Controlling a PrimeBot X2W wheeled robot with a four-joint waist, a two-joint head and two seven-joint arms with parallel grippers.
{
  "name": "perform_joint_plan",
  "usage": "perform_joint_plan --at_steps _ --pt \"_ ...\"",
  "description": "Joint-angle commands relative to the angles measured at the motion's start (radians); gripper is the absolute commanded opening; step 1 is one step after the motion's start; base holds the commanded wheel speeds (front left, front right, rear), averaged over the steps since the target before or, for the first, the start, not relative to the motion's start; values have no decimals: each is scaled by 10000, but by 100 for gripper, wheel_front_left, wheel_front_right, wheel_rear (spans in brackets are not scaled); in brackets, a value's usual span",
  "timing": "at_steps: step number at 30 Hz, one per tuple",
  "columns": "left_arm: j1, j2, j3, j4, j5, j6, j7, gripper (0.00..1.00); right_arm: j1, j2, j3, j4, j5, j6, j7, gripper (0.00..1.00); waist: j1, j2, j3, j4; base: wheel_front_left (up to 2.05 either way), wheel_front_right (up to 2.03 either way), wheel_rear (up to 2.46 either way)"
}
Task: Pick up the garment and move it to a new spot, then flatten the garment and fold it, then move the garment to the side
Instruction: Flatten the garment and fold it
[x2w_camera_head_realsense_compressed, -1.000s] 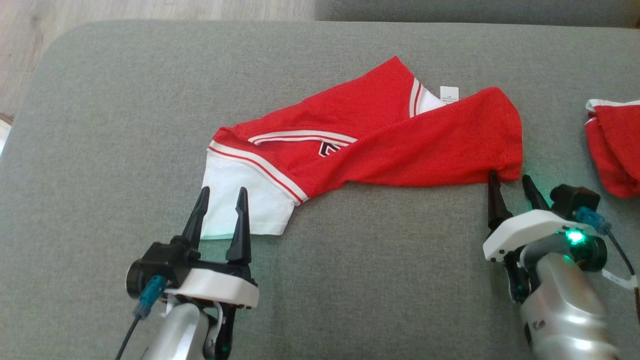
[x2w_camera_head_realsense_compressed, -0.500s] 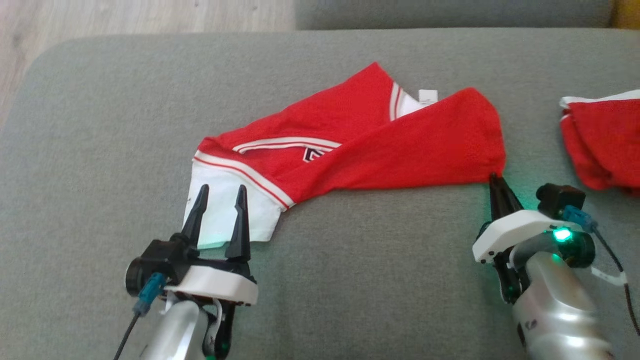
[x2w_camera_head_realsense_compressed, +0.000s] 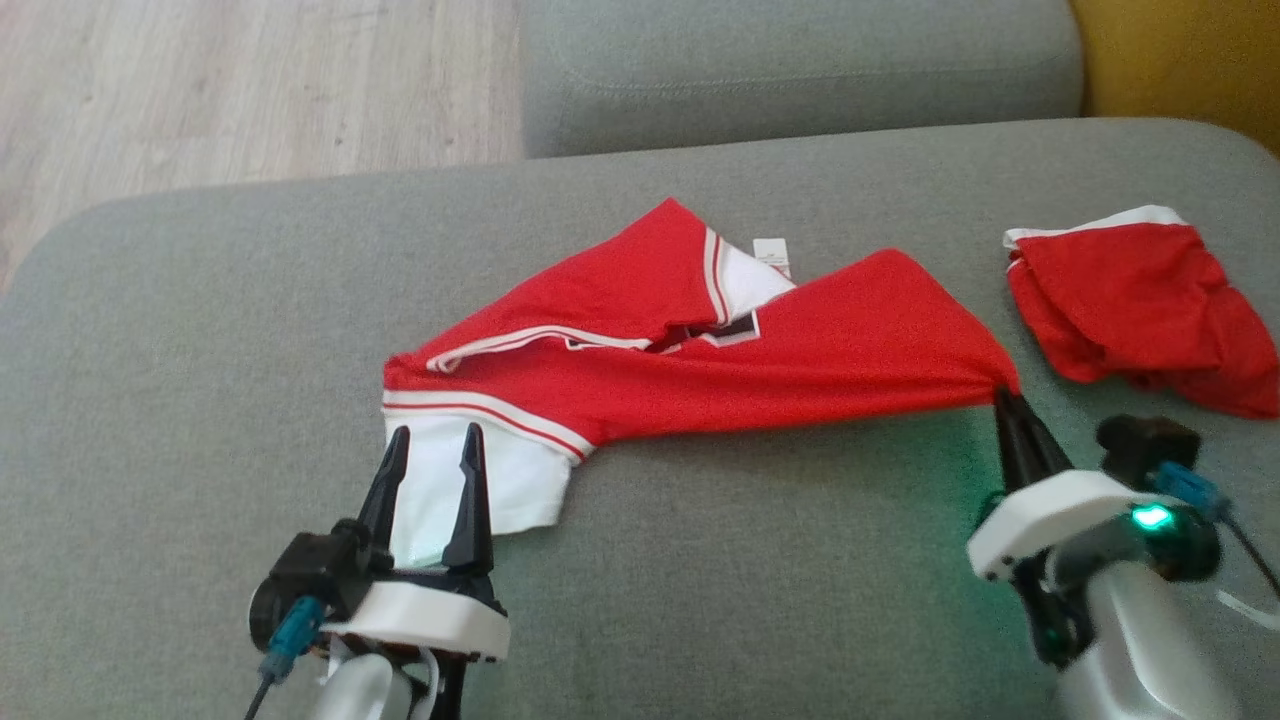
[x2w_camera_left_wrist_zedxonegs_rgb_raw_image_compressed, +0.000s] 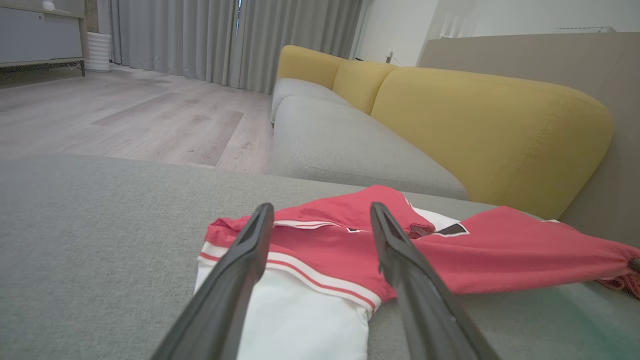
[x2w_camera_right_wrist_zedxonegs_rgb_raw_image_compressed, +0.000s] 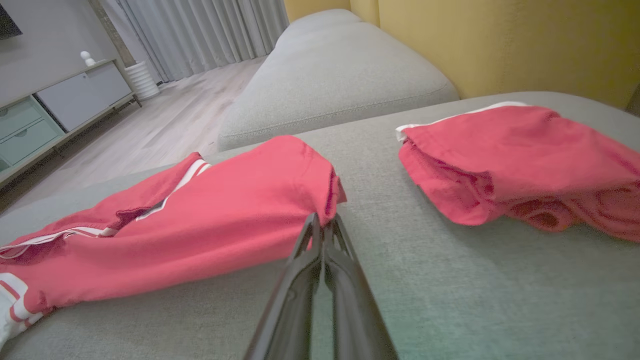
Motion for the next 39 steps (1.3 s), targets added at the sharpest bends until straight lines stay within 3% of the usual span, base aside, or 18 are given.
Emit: perform_joint_plan --at_steps 1,8,9,10,17,26,39 --pt "-255 19 400 -374 -103 63 -95 100 14 -18 68 -632 -95 -9 202 0 2 0 -88 -56 0 0 0" --pt "-193 19 332 -445 -98 56 -95 100 1317 -18 -994 -2982 -302 -9 2151 0 2 0 -114 42 0 0 0" --pt "-194 19 327 -447 -87 49 -95 100 1410 -18 -1064 -3224 -350 -9 2235 86 2 0 -100 64 0 0 0" --pt "-199 19 329 -446 -75 41 -95 100 1460 -18 -1125 -3449 -321 -9 2227 100 2 0 -84 83 0 0 0" --pt "-247 18 344 -420 2 -1 -95 100 1567 -18 -322 -4565 -626 -9 937 100 2 0 16 140 0 0 0" --pt "-177 18 413 -418 55 -38 -95 100 1963 -18 518 -4199 -995 -9 -797 100 2 0 33 105 0 0 0" --pt "-41 18 536 -372 116 -92 -95 100 1905 -18 817 -3586 -830 -9 -1251 100 2 0 -38 27 0 0 0"
